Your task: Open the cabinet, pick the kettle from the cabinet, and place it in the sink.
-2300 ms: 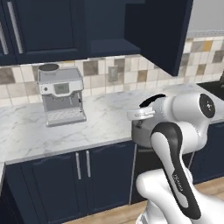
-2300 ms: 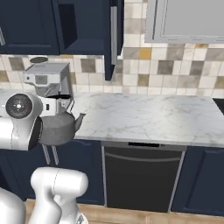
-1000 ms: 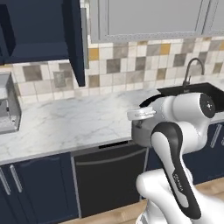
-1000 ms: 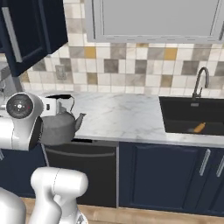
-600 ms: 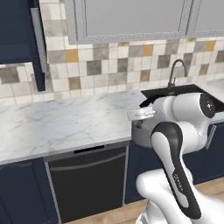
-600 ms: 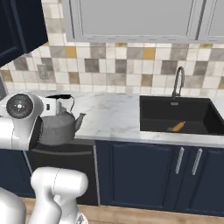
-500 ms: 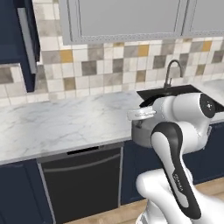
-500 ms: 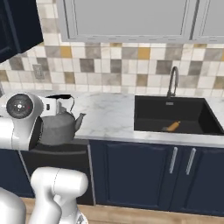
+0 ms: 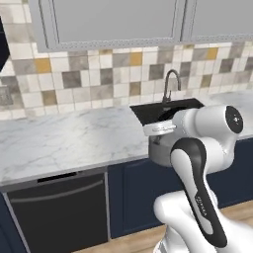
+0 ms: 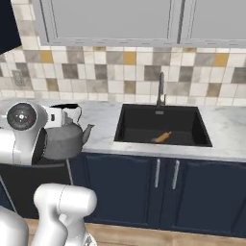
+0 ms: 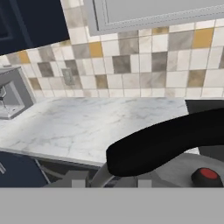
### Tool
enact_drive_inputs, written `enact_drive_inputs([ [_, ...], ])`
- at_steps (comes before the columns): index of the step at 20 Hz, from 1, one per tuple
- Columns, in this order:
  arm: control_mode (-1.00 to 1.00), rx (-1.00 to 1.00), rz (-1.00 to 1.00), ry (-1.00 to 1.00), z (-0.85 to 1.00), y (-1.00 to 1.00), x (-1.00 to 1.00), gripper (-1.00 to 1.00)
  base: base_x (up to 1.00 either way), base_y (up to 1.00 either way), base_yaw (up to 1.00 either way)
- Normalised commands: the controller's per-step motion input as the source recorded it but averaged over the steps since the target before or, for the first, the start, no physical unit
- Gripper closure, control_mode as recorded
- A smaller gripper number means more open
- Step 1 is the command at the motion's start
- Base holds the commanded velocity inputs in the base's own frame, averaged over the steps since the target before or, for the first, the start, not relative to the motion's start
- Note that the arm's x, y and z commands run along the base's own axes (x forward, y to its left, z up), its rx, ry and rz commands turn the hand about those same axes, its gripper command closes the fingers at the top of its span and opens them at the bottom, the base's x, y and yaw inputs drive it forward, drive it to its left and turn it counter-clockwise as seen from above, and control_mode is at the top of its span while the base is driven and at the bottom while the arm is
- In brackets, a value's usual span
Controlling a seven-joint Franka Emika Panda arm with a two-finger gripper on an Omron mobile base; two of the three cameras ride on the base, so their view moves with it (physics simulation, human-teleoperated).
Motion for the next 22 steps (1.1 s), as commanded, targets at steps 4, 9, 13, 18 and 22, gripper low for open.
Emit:
enact_drive_inputs([
  [4, 1.00, 0.00, 0.00, 0.00, 0.00, 0.00, 0.00, 1.00, 0.12, -0.66, 0.00],
  [9, 1.00, 0.00, 0.00, 0.00, 0.00, 0.00, 0.00, 1.00, 0.22, -0.61, 0.00],
  [13, 1.00, 0.00, 0.00, 0.00, 0.00, 0.00, 0.00, 1.00, 0.25, -0.59, 0.00],
  [18, 1.00, 0.00, 0.00, 0.00, 0.00, 0.00, 0.00, 1.00, 0.26, -0.58, 0.00],
  [22, 1.00, 0.00, 0.00, 0.00, 0.00, 0.00, 0.00, 1.00, 0.26, -0.59, 0.00],
])
